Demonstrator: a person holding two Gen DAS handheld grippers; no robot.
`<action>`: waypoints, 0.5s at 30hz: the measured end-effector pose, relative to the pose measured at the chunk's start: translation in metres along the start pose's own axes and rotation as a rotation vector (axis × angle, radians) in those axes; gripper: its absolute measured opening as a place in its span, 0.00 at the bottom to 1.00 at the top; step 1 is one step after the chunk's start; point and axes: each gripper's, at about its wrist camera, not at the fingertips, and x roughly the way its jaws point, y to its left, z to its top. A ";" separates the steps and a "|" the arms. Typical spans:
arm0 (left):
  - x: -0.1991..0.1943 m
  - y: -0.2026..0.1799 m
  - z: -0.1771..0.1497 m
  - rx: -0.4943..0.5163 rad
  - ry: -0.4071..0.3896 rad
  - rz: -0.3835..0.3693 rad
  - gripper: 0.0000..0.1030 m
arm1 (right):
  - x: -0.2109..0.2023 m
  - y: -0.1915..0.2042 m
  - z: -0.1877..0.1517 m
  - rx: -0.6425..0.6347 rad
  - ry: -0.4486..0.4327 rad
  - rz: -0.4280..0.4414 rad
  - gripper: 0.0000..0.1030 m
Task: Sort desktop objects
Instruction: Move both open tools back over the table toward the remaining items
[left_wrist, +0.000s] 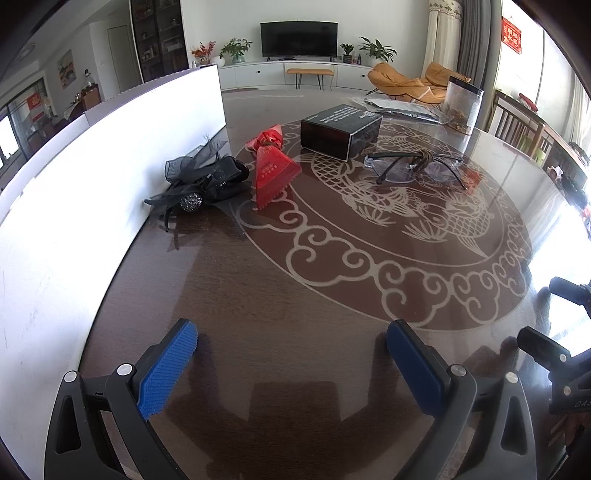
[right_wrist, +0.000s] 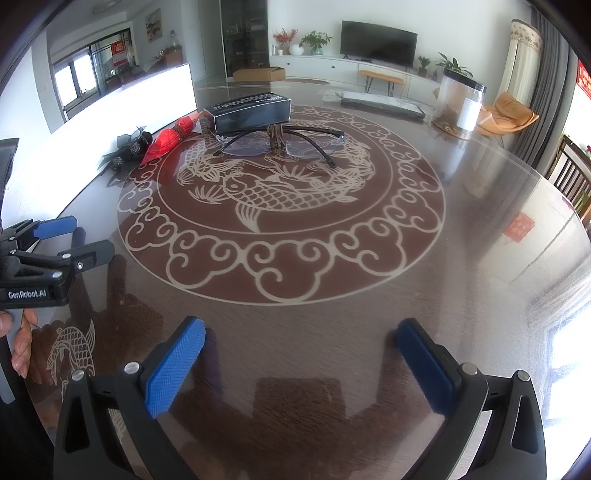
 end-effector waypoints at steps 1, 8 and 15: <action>0.002 0.002 0.008 0.012 -0.018 0.019 1.00 | 0.000 0.000 0.000 0.000 0.000 0.000 1.00; 0.029 0.019 0.072 0.094 -0.054 0.115 1.00 | 0.000 0.000 0.000 0.000 0.000 0.000 1.00; 0.064 0.029 0.100 0.118 -0.015 0.109 1.00 | 0.000 0.000 0.000 0.000 0.000 0.000 1.00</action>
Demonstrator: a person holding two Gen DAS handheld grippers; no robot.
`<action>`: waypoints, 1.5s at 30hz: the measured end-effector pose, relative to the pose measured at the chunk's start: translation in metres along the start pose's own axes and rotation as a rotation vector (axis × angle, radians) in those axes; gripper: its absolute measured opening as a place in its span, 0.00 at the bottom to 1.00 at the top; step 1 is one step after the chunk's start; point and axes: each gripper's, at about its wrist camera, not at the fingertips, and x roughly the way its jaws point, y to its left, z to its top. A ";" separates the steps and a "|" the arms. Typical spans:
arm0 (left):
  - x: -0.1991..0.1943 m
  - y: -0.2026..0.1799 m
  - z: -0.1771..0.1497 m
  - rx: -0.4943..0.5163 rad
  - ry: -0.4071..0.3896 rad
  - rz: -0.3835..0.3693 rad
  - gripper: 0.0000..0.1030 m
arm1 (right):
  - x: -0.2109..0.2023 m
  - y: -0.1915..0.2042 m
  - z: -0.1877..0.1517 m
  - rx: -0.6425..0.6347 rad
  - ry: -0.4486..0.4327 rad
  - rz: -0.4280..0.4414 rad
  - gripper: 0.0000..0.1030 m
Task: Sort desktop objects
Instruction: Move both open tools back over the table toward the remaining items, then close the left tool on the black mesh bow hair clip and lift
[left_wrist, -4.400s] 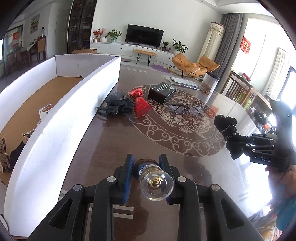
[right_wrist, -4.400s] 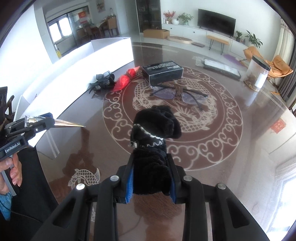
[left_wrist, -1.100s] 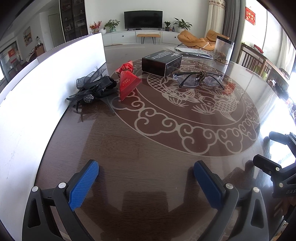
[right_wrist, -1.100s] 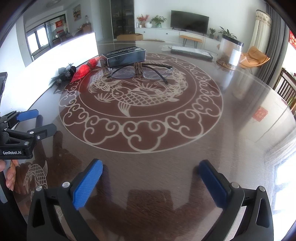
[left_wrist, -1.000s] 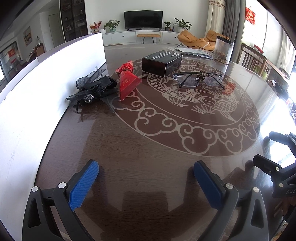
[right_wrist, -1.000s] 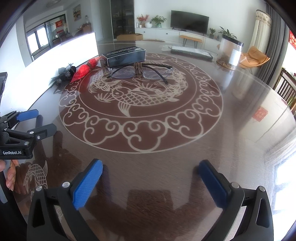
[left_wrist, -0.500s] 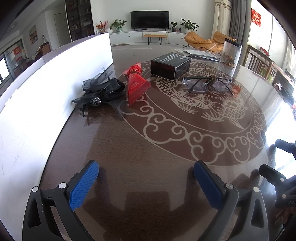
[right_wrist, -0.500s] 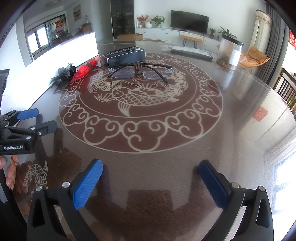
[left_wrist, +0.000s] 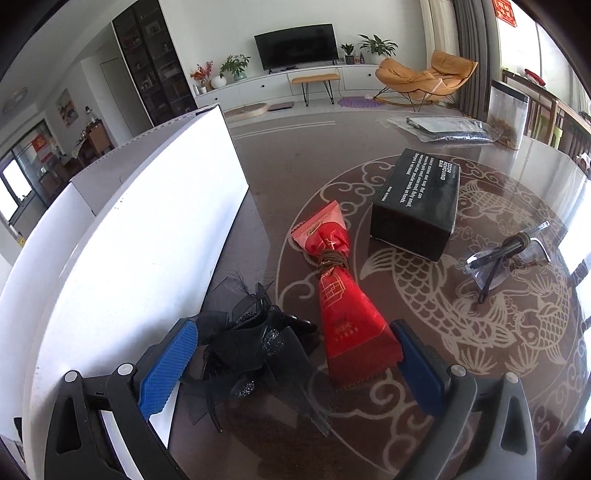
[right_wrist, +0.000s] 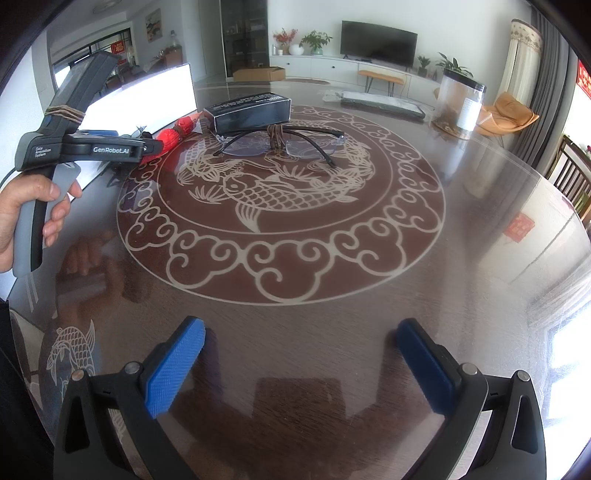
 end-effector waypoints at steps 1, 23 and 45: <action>0.005 -0.002 0.000 0.010 0.009 0.006 1.00 | 0.000 0.000 0.000 0.000 0.000 0.000 1.00; -0.039 -0.006 -0.028 0.018 -0.023 -0.192 1.00 | 0.000 0.000 0.000 0.000 0.000 0.000 1.00; -0.069 0.002 -0.094 -0.147 -0.029 -0.188 0.37 | 0.001 -0.001 0.004 -0.027 -0.011 0.062 1.00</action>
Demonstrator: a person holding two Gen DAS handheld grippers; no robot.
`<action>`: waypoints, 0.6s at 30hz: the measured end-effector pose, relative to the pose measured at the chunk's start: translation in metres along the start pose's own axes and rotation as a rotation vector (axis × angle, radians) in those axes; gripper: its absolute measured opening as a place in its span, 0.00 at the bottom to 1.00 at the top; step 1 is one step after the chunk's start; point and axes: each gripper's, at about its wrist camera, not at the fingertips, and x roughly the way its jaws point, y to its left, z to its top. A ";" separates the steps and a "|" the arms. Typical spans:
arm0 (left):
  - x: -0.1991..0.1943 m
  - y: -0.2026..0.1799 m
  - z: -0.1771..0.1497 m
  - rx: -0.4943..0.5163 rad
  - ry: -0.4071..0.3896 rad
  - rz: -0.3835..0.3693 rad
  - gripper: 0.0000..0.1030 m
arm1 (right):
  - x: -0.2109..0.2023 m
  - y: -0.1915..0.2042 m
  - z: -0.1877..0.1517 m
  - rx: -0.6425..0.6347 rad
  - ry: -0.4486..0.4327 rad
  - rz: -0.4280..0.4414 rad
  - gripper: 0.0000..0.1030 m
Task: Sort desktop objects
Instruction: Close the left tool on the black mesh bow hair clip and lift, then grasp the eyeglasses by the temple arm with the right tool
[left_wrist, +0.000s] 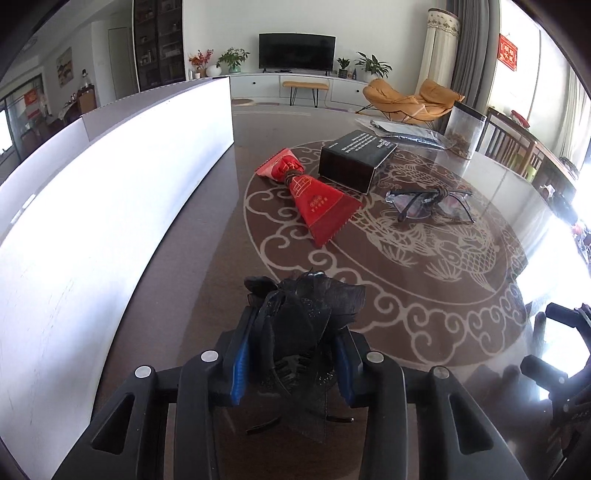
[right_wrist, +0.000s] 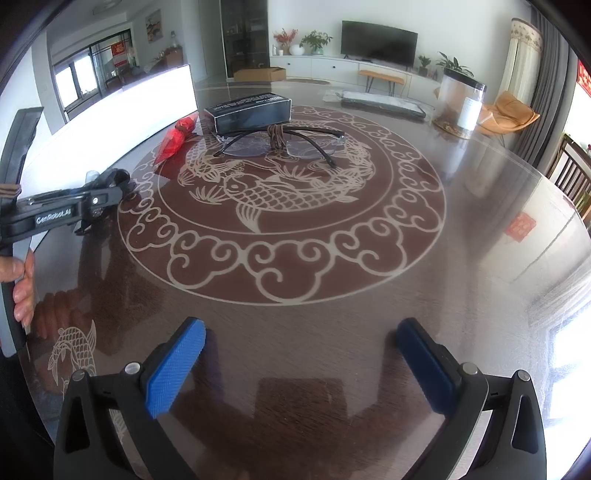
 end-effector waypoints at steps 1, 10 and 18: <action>-0.004 0.000 -0.004 -0.002 -0.001 -0.002 0.37 | 0.004 0.001 0.005 -0.046 0.000 0.038 1.00; -0.008 0.000 -0.008 0.009 0.002 0.010 0.37 | 0.065 0.008 0.113 -0.550 -0.014 0.006 1.00; -0.009 0.000 -0.009 0.005 0.001 0.005 0.37 | 0.113 0.008 0.167 -0.444 0.149 0.160 0.88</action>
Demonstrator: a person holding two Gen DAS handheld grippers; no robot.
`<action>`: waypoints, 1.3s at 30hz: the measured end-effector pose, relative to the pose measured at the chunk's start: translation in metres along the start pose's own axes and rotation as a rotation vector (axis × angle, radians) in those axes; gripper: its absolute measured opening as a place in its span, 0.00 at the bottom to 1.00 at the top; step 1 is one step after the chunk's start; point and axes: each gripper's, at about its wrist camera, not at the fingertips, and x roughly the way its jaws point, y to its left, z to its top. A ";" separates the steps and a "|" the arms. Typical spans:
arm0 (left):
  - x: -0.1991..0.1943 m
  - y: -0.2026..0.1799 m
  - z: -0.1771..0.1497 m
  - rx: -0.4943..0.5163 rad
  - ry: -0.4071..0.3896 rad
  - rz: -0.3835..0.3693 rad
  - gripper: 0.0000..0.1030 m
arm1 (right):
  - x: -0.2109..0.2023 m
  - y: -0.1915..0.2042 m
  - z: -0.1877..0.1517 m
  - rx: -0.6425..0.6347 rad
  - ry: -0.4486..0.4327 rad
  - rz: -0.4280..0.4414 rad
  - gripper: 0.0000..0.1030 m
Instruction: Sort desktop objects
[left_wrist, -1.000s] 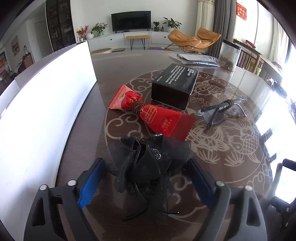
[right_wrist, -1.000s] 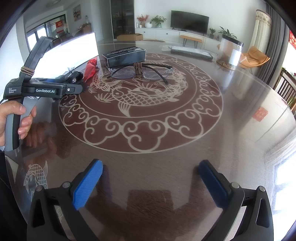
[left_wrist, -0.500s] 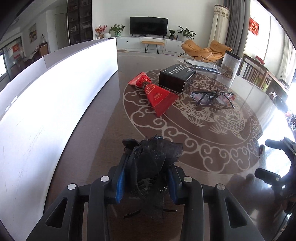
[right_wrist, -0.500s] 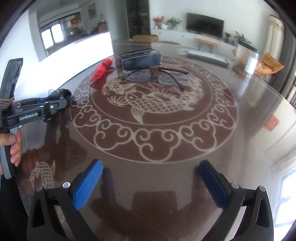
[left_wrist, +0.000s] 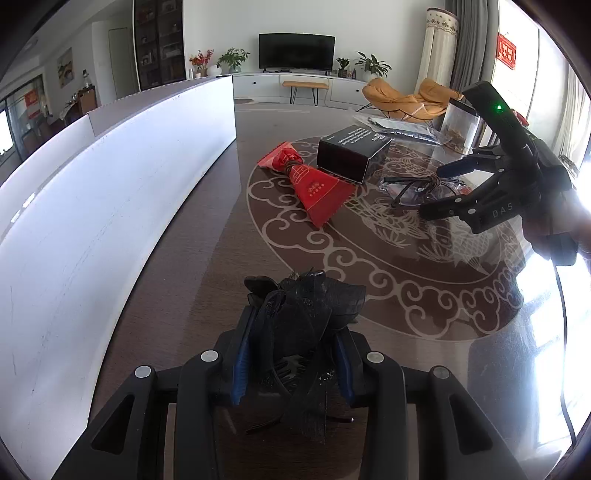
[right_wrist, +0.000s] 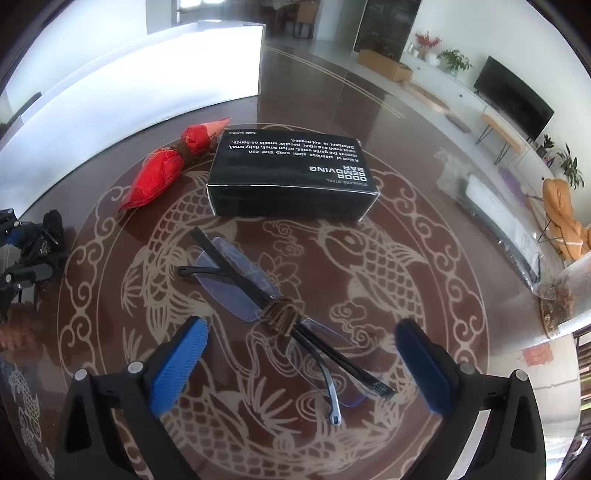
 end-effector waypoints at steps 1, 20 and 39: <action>0.000 0.000 0.000 0.001 0.000 0.001 0.37 | -0.001 0.001 -0.001 0.028 -0.005 0.027 0.75; 0.001 -0.005 -0.003 0.011 0.009 0.042 0.54 | -0.068 0.110 -0.129 0.354 -0.182 -0.126 0.59; 0.010 -0.004 -0.003 0.005 0.058 0.049 1.00 | -0.063 0.105 -0.130 0.366 -0.145 -0.151 0.94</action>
